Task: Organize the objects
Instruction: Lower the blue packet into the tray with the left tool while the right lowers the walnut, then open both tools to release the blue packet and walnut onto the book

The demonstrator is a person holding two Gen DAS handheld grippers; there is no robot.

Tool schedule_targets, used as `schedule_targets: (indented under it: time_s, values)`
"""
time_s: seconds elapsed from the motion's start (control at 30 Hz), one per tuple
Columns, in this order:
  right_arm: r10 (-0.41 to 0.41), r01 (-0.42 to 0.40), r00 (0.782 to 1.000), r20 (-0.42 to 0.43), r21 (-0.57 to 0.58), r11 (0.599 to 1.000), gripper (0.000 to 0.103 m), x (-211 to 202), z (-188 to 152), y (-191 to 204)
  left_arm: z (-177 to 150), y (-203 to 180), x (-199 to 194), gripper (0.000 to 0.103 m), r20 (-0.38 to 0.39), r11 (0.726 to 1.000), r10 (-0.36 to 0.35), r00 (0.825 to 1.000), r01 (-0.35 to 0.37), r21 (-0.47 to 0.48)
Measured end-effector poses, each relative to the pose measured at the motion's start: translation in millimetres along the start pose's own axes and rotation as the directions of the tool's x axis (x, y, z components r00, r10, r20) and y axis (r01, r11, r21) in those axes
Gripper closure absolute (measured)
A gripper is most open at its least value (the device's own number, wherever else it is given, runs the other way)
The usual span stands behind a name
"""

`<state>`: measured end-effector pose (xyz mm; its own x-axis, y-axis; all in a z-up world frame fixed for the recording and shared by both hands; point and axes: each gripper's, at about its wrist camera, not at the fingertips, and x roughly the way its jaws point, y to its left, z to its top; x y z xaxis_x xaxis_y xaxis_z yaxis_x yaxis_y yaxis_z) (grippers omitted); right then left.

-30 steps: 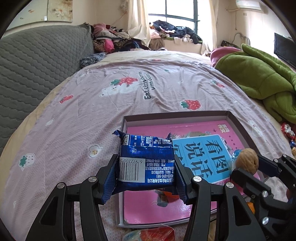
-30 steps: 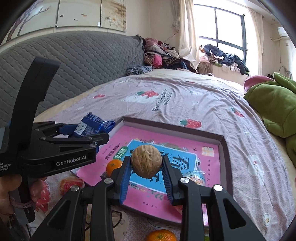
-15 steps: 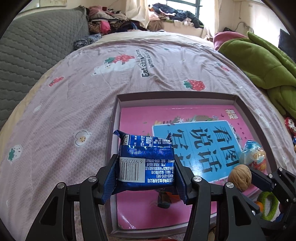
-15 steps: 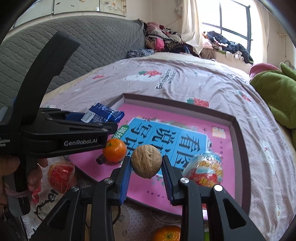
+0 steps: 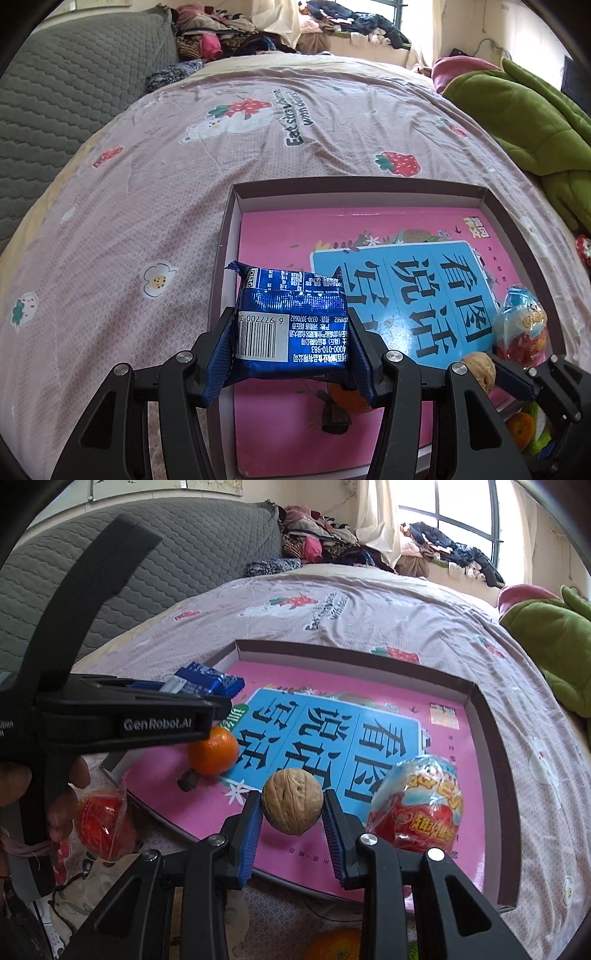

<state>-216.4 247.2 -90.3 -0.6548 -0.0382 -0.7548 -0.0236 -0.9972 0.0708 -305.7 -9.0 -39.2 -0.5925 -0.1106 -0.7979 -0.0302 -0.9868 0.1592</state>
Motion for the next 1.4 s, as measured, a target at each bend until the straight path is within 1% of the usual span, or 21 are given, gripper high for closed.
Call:
schedule_targets:
  time_s: [0.2,0.6,0.87,1.07,1.27,1.33,1.4]
  values:
    - [0.004,-0.004,1.000,-0.012,0.034,0.999,0.070,2.5,-0.3,-6.3,4.9,-0.9,4.8,0.045,-0.022,1.000,-0.002,1.000,0.002,0.002]
    - [-0.001,0.002,1.000,-0.020,0.039,0.999,0.070,1.9,-0.1,-7.9,3.9,4.3,10.8,0.044,-0.060,1.000,-0.005,0.998,0.005,-0.013]
    - [-0.017,0.018,1.000,-0.011,0.036,0.999,0.070,-1.6,0.2,-6.8,3.7,3.7,11.2,0.044,-0.076,1.000,-0.006,0.997,0.005,-0.014]
    - [-0.024,0.024,1.000,-0.001,0.047,0.999,0.069,-5.7,2.4,-9.8,2.6,5.9,9.0,0.043,-0.086,0.999,-0.022,0.996,0.019,-0.034]
    - [-0.021,0.021,1.000,0.007,0.059,0.998,0.065,-11.0,3.8,-10.9,0.8,5.4,1.6,0.042,-0.081,1.000,-0.006,0.997,0.004,-0.026]
    - [-0.019,0.018,1.000,0.010,0.059,0.998,0.061,-13.3,4.2,-10.7,0.5,5.9,-1.8,0.041,-0.077,1.000,-0.008,0.997,0.006,-0.029]
    - [-0.019,0.018,1.000,0.014,0.060,0.998,0.060,-16.5,4.9,-10.4,0.1,5.6,-4.8,0.037,-0.077,0.999,-0.015,0.997,0.012,-0.031]
